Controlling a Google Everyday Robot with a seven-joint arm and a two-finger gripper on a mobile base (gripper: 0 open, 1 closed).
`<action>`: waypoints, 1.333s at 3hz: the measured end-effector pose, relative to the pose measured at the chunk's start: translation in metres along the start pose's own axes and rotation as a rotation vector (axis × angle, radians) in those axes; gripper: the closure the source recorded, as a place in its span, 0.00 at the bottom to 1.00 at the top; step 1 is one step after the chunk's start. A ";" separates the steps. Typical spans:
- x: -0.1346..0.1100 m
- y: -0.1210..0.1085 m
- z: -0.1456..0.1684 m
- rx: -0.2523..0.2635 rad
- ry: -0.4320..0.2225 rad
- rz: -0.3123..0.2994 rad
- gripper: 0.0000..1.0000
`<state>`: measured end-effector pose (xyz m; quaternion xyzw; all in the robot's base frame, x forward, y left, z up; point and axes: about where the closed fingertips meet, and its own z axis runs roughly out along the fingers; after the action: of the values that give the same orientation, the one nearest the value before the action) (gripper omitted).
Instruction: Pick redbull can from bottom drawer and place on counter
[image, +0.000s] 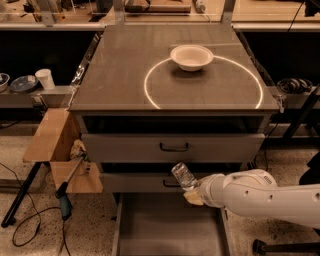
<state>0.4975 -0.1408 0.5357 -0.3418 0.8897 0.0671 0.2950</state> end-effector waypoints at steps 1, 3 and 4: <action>0.013 0.011 -0.021 0.002 0.030 -0.008 1.00; 0.041 0.029 -0.059 0.016 0.090 0.009 1.00; 0.029 0.028 -0.053 0.009 0.076 -0.012 1.00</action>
Offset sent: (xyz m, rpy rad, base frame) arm -0.1370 -0.0430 0.0415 -0.1012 0.1351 -0.0606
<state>0.4365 -0.1529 0.5605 -0.3481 0.8986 0.0485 0.2627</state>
